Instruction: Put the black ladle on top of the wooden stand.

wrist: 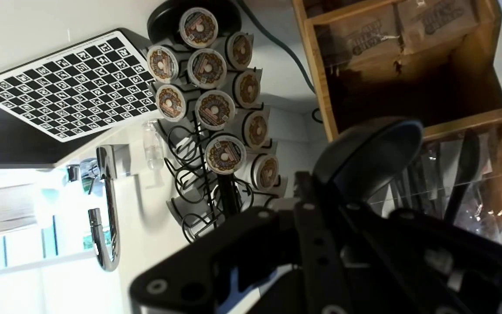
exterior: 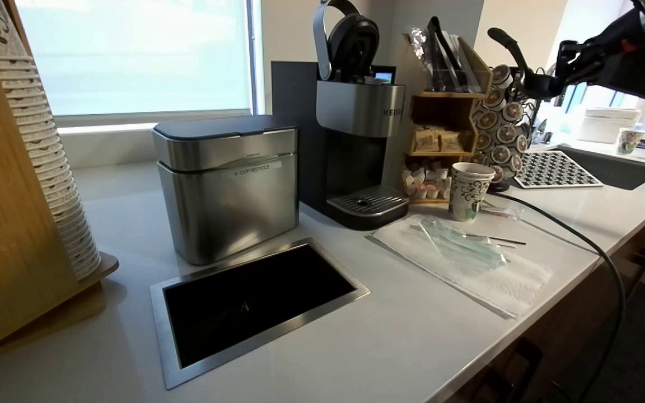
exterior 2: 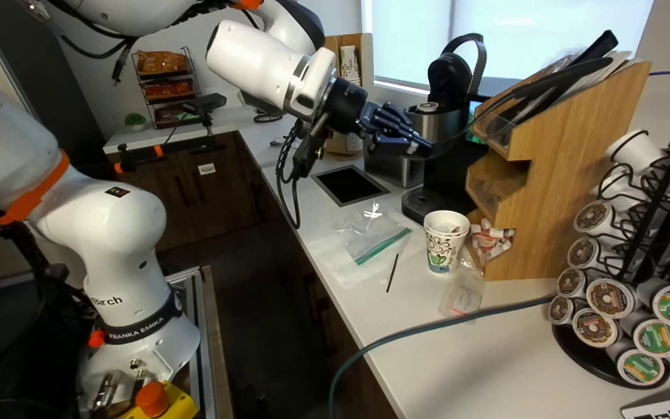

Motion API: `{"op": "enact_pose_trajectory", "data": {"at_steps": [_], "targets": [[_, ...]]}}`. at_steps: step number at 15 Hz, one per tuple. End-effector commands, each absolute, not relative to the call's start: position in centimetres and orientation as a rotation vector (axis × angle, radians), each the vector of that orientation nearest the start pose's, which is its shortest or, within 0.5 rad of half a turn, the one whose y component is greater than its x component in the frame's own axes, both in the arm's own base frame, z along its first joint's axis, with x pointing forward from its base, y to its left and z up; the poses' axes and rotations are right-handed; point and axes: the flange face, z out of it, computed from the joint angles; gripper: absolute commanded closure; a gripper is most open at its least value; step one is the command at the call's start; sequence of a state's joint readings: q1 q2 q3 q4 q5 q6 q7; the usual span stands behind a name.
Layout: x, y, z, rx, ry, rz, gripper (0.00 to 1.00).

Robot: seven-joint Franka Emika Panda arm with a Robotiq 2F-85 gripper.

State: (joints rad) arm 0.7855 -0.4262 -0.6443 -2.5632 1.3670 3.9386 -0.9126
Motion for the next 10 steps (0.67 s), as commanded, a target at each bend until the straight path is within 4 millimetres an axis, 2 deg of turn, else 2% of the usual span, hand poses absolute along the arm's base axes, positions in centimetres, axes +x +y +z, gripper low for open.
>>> {"op": "enact_pose_trajectory", "data": {"at_steps": [1, 2, 3, 4, 6, 8, 10], "targets": [[37.9, -10.6, 47.0, -2.616, 1.12, -1.687, 0.95], [37.8, -10.7, 47.0, -2.619, 1.121, -1.685, 0.99], [37.9, -10.2, 47.8, -2.542, 1.121, -1.749, 0.99], [37.2, -9.6, 50.1, -2.417, 1.105, -1.885, 0.99], [36.5, -8.2, 52.2, -2.341, 1.027, -2.027, 0.99], [37.6, -7.0, 54.4, -2.269, 0.922, -2.136, 0.99], [39.4, -7.0, 56.3, -2.25, 0.867, -2.152, 0.99]]}}
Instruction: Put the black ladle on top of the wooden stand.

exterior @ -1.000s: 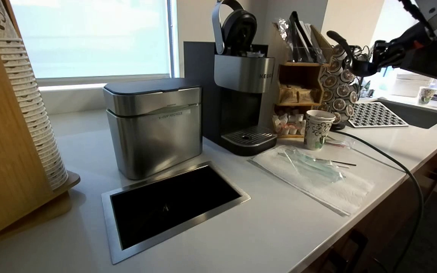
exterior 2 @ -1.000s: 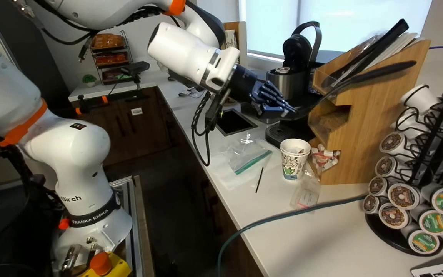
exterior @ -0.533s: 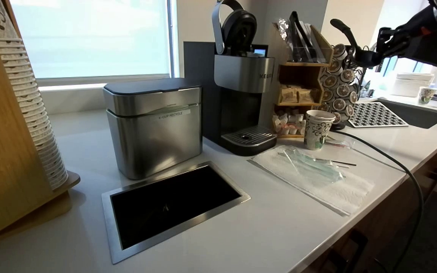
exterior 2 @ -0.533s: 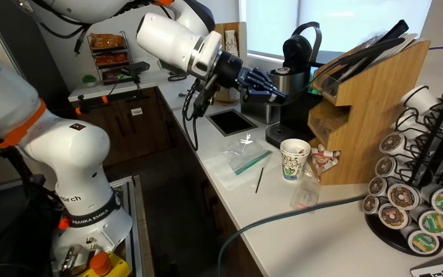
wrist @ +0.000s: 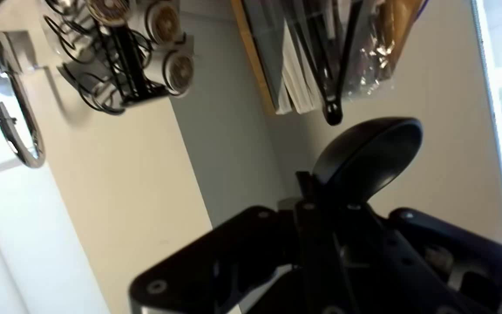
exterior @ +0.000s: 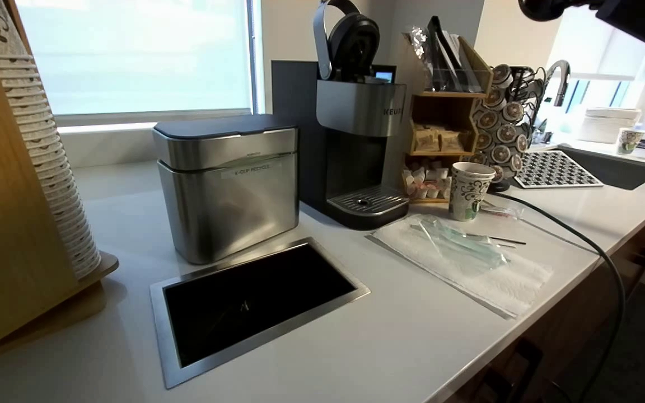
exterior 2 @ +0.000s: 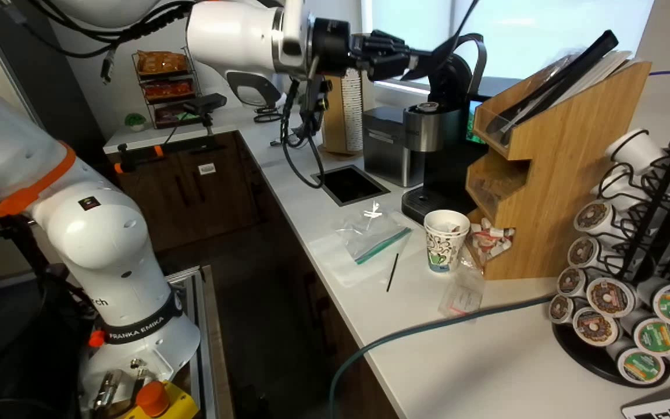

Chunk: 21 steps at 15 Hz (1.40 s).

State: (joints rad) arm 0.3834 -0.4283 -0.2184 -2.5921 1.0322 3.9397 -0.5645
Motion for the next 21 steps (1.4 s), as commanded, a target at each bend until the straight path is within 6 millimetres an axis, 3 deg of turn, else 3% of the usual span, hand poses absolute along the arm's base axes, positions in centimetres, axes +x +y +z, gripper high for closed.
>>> {"op": "enact_pose_trajectory", "data": {"at_steps": [1, 5, 7, 8, 12, 16, 21], "targets": [[40.3, -7.8, 57.2, -2.244, 0.865, -2.129, 0.99], [43.2, -11.0, 60.2, -2.175, 0.866, -1.923, 0.99], [44.8, -13.7, 59.6, -2.146, 1.017, -1.817, 0.99], [43.0, -12.0, 59.8, -2.167, 0.923, -1.881, 0.95], [45.0, -14.7, 60.1, -2.168, 1.003, -1.885, 0.99], [47.7, -15.6, 60.1, -2.266, 0.924, -2.076, 0.99], [50.4, -16.9, 55.2, -2.441, 0.939, -2.035, 0.99]]}}
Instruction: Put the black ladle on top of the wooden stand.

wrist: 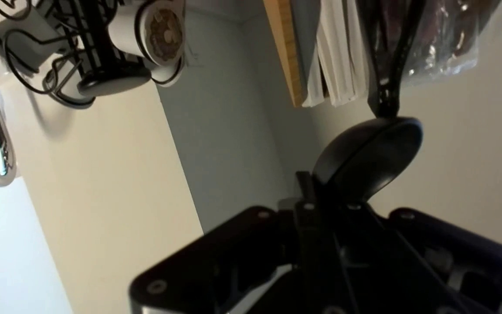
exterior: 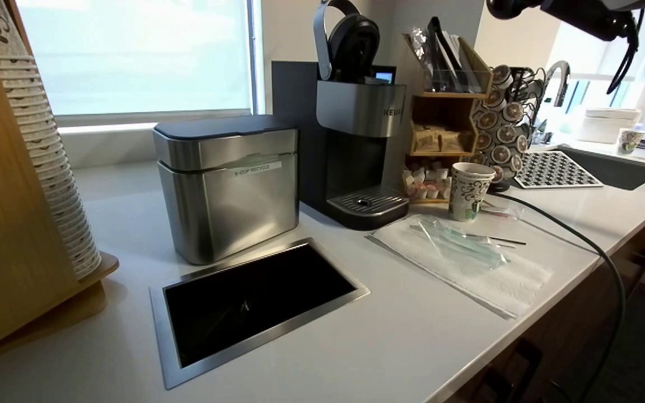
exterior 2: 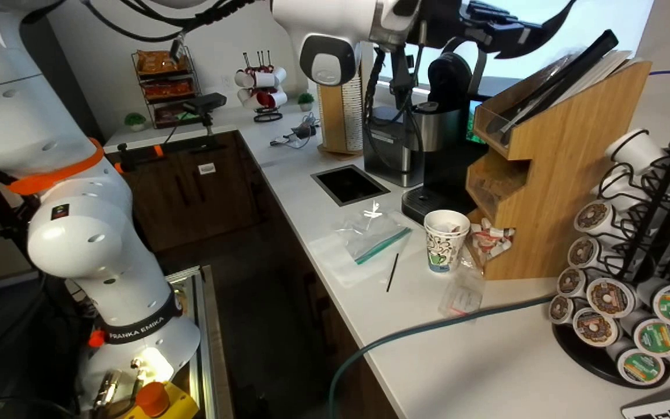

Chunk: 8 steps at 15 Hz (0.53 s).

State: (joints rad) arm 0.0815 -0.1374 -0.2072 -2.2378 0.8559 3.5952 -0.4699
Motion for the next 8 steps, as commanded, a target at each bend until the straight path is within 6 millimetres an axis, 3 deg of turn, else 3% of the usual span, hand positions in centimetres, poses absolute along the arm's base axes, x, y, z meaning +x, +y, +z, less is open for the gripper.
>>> {"op": "enact_pose_trajectory", "data": {"at_steps": [1, 3, 5, 8], "targets": [[50.8, -16.7, 54.7, -2.469, 0.916, -2.015, 0.99], [51.2, -15.7, 54.1, -2.478, 0.89, -2.028, 0.99], [50.9, -16.2, 53.6, -2.485, 0.901, -1.987, 0.95], [50.9, -16.8, 53.5, -2.499, 0.911, -2.001, 0.99]]}}
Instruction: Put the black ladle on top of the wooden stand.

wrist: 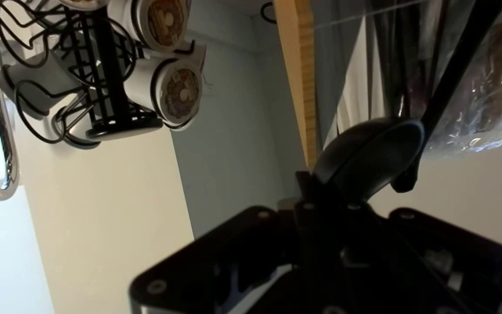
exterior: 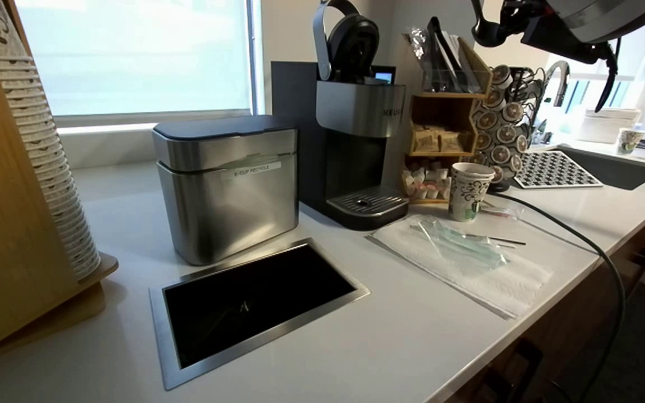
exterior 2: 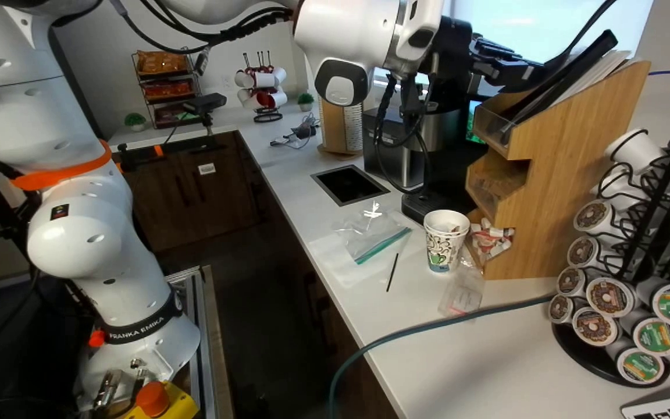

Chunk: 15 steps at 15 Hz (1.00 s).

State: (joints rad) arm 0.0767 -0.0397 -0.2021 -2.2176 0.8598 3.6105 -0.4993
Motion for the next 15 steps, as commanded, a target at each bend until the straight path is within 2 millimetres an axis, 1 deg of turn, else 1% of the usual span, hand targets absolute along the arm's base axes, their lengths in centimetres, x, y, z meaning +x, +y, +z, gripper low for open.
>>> {"op": "enact_pose_trajectory", "data": {"at_steps": [1, 3, 8, 10, 12, 15], "targets": [[51.1, -16.5, 53.0, -2.536, 0.871, -2.003, 0.99], [52.6, -15.4, 52.0, -2.597, 0.778, -2.033, 0.99], [54.6, -13.0, 51.8, -2.662, 0.583, -2.125, 0.99], [55.3, -12.3, 52.1, -2.66, 0.557, -2.148, 0.99], [56.0, -11.8, 51.7, -2.67, 0.542, -2.162, 0.99], [56.4, -11.8, 51.4, -2.687, 0.533, -2.166, 0.99]]}}
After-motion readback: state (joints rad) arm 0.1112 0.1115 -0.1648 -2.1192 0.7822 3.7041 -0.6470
